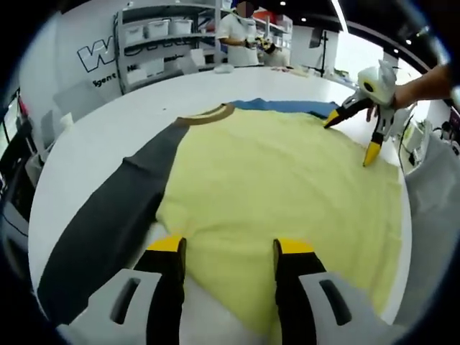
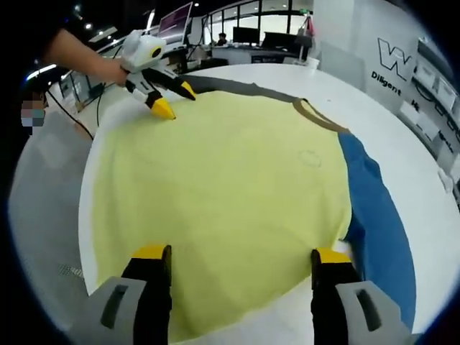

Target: Fold the garment on the visible template until the final outline fits inside the template.

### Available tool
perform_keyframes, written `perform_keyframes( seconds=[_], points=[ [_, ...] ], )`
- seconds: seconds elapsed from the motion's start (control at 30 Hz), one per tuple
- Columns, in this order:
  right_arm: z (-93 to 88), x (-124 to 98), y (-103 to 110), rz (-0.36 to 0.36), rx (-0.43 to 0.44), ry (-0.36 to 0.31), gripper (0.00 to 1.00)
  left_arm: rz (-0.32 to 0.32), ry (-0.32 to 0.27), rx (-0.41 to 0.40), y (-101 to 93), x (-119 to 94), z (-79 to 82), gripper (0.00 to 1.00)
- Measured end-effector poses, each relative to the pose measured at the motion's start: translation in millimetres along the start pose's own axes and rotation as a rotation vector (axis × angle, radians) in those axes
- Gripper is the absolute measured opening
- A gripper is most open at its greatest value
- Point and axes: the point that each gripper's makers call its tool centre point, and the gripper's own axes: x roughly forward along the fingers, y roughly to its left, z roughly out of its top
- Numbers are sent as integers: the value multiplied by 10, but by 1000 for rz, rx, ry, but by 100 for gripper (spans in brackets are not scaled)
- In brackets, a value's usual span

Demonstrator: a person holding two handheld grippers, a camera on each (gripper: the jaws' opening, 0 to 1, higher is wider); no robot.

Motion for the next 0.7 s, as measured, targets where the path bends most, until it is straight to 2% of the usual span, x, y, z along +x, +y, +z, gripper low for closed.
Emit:
perform_keyframes(
  seconds=[0.03, 0.07, 0.1, 0.13, 0.17, 0.2, 0.3, 0.4, 0.5, 0.57, 0.63, 0.7],
  points=[
    [-3, 0, 1, 1, 0, 3, 81, -9, 1, 37, 11, -19, -5, 49],
    [-6, -1, 7, 3, 10, 6, 82, -5, 1, 23, 34, -52, -15, 49],
    [-6, -2, 12, 5, 22, 5, 83, 18, -29, -1, 85, -69, 22, 50],
    [-5, -5, 18, 6, 39, 1, 83, 32, -122, -39, 144, -118, 158, 52],
    [-1, -15, 26, 6, 46, -1, 84, 54, -151, -61, 211, -154, 195, 55],
    [1, -28, 26, 3, 54, -7, 84, 80, -132, -93, 297, -183, 147, 56],
    [10, -62, 16, -3, 83, -22, 85, 95, -115, -86, 413, -232, 84, 55],
    [71, -134, -4, -19, 108, -50, 86, 131, -114, -112, 529, -342, 26, 55],
    [187, -252, -17, -38, 128, -107, 86, 200, -133, -199, 767, -497, -68, 54],
    [224, -312, -12, -42, 134, -136, 88, 229, -114, -227, 905, -587, -169, 54],
    [234, -350, -16, -46, 146, -157, 90, 259, -123, -242, 1021, -668, -208, 53],
    [201, -380, -19, -46, 153, -158, 91, 299, -128, -293, 1160, -767, -275, 53]
  ],
)
